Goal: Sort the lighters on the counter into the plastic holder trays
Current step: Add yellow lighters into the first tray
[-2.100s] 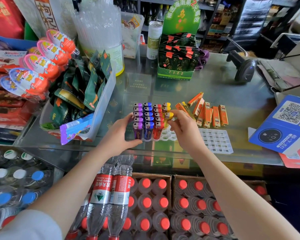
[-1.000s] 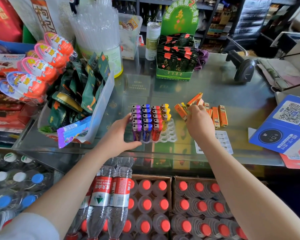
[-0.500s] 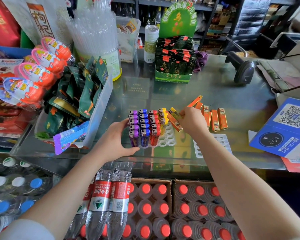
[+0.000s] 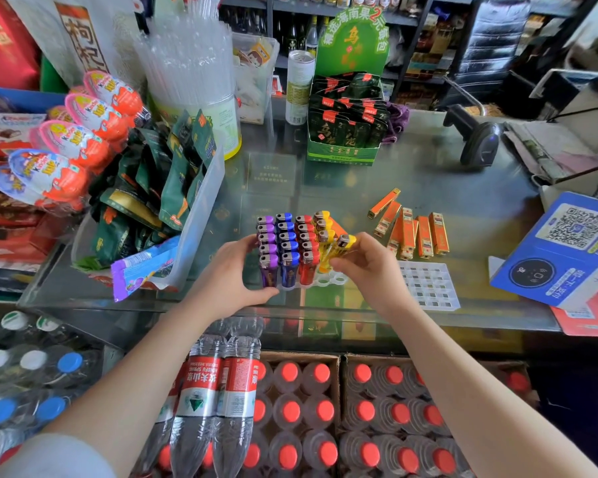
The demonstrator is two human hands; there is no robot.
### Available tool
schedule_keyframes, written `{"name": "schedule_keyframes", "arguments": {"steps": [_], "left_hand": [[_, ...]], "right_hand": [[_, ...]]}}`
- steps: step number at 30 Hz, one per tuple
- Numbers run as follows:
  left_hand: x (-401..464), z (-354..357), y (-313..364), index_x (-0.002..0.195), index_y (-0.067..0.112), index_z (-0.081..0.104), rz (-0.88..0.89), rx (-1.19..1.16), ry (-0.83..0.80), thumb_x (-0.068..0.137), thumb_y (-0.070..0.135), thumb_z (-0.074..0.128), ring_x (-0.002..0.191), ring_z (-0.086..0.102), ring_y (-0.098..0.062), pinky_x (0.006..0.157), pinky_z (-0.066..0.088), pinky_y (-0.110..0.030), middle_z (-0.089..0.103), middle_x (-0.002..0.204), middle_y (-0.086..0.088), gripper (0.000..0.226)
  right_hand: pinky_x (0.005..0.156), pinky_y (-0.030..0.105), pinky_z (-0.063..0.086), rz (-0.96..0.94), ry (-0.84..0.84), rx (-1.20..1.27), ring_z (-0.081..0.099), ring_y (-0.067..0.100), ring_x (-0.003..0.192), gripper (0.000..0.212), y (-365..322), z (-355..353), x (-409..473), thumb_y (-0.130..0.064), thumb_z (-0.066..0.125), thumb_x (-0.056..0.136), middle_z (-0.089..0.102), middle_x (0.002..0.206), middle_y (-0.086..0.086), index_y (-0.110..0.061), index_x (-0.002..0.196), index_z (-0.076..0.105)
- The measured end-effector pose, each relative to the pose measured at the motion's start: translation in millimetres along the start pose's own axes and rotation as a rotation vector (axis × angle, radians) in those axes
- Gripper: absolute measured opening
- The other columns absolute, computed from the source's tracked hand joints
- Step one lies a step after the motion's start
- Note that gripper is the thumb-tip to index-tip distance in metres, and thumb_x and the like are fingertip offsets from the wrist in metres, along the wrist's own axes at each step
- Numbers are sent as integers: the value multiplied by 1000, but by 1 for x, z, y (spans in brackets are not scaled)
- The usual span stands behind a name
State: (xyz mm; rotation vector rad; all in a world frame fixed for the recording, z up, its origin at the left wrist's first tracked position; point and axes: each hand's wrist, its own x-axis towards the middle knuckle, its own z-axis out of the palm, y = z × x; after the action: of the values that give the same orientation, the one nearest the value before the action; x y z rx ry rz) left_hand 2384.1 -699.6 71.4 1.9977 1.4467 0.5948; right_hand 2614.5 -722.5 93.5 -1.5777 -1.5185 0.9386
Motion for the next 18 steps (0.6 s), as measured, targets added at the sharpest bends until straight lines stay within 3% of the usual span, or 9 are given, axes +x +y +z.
{"name": "schedule_keyframes", "arguments": {"steps": [3, 5, 7, 11, 13, 18], "left_hand": [[-3, -1, 1, 117, 26, 49, -9, 8, 10, 55, 45, 77, 110, 51, -16, 92, 44, -40, 59, 114, 6, 70], [-6, -1, 2, 119, 23, 48, -13, 17, 22, 57, 39, 80, 112, 49, -16, 92, 41, -36, 58, 116, 3, 72], [-7, -1, 5, 120, 22, 48, -7, 26, 34, 58, 37, 81, 111, 48, -16, 91, 40, -33, 58, 117, 2, 72], [-8, -2, 5, 120, 22, 49, 1, 32, 41, 58, 38, 80, 111, 50, -17, 91, 42, -36, 59, 116, 2, 71], [-8, -2, 6, 119, 23, 49, -1, 30, 38, 59, 38, 80, 111, 50, -17, 92, 43, -38, 59, 115, 3, 70], [-9, -1, 6, 121, 22, 47, -3, 38, 46, 60, 38, 80, 111, 49, -16, 92, 42, -36, 57, 117, 3, 71]], "right_hand": [[68, 37, 53, -23, -7, -75, 64, 27, 73, 18, 0, 4, 3, -12, 70, 79, 68, 81, 14, -3, 82, 54], [66, 33, 51, -52, -14, -134, 63, 23, 71, 19, -2, 7, 4, -11, 70, 78, 68, 79, 12, -17, 73, 52], [62, 24, 48, -75, -24, -169, 61, 16, 66, 33, -4, 7, 5, -10, 70, 78, 67, 76, 9, -31, 67, 46], [63, 24, 48, -143, -67, -246, 57, 9, 64, 12, -3, 4, 8, -11, 70, 78, 61, 75, -4, -13, 82, 59], [61, 23, 43, -210, -75, -337, 51, 7, 62, 13, -1, 3, 9, -12, 70, 78, 58, 78, -4, -7, 85, 61], [56, 25, 32, -266, -61, -492, 46, 17, 71, 16, -1, 4, 11, -21, 69, 80, 53, 78, -1, -14, 78, 55]]}}
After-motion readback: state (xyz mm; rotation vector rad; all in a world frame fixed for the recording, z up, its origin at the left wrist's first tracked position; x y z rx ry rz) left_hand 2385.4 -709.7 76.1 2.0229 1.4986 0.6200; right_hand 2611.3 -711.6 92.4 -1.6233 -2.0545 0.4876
